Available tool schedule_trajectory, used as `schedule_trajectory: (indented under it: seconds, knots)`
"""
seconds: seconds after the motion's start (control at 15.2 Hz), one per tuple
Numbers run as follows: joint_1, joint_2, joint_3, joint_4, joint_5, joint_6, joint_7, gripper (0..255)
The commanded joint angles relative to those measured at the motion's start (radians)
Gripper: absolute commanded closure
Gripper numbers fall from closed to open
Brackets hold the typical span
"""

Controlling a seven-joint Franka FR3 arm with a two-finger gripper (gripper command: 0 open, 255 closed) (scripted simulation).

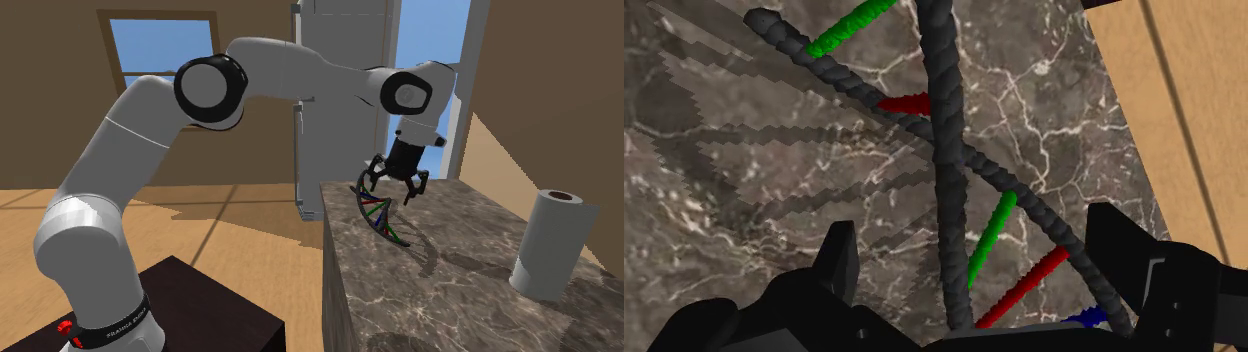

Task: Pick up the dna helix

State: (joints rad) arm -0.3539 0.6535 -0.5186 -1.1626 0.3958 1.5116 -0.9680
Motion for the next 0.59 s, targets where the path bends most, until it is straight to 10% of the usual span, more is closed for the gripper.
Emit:
schedule_trajectory:
  seconds: [0.0, 0.33, 0.4, 0.53]
  knots:
    - [0.003, 0.003, 0.001, -0.024, 0.002, 0.025, -0.007, 0]
    - [0.01, 0.007, 0.002, -0.066, 0.005, 0.069, -0.016, 0]
    - [0.007, 0.012, 0.003, -0.058, 0.006, 0.065, -0.016, 255]
    - [0.008, 0.012, 0.003, -0.059, 0.006, 0.066, -0.016, 255]
